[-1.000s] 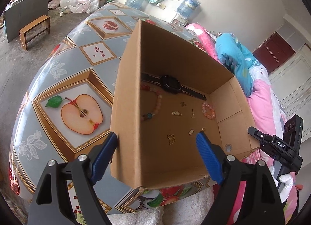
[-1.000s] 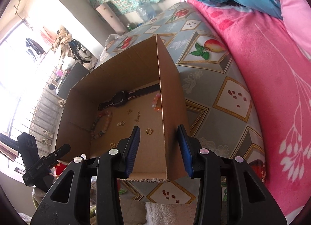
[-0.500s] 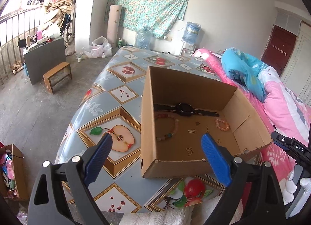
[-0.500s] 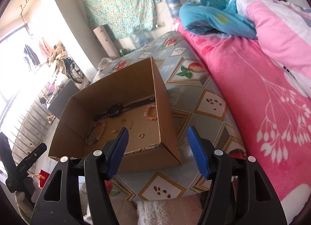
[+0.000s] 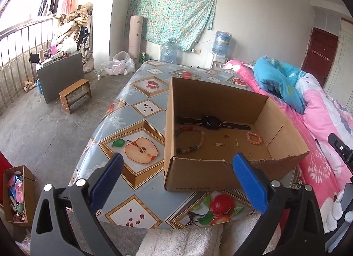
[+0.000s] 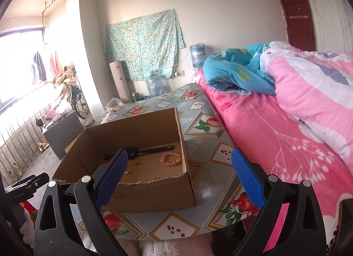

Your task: Organize jewelry

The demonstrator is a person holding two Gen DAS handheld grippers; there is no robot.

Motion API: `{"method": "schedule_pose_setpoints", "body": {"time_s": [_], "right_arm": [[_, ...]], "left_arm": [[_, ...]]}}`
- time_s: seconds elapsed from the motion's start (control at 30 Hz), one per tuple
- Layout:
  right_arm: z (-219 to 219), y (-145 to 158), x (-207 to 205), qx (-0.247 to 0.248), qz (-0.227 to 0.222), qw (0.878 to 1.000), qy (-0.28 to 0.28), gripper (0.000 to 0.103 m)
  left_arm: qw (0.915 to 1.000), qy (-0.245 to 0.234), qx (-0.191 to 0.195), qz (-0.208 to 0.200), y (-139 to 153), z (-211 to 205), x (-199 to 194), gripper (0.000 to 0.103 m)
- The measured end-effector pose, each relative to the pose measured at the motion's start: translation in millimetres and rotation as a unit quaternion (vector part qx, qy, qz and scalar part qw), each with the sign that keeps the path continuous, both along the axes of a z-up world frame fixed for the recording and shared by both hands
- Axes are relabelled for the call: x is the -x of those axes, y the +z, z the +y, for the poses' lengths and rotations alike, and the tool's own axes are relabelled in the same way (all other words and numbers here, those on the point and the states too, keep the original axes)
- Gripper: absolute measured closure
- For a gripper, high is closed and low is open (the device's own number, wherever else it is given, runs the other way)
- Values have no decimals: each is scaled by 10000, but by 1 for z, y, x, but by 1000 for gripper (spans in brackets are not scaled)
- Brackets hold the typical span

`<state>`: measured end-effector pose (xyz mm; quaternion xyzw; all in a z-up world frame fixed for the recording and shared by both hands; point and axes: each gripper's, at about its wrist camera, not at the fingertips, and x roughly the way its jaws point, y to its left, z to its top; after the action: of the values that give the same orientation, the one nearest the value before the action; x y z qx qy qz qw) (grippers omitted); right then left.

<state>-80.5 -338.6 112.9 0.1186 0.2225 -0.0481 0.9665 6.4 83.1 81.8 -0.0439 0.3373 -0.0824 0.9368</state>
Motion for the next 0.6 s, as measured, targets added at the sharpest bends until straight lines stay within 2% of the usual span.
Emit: {"method": "schedule_pose_setpoints", "body": {"time_s": [0.17,0.33,0.5,0.6], "right_arm": [[14,-12,8,94,117,9997,183,12],[21,-22,12,178,274,9991,255,12],[19,-28,2,164,651,9971,370,12],[20,-34,-7,124,969,9938,536,12]], "left_arm": [[9991,-103,-322,-236,-2,-14,12,6],[9990,-152,-378,-207,-6,-30,15,6],[9992,-145,-370,-47,-9,-47,11,6],[9989,-109,-362,263,-17,-52,5,6]]}}
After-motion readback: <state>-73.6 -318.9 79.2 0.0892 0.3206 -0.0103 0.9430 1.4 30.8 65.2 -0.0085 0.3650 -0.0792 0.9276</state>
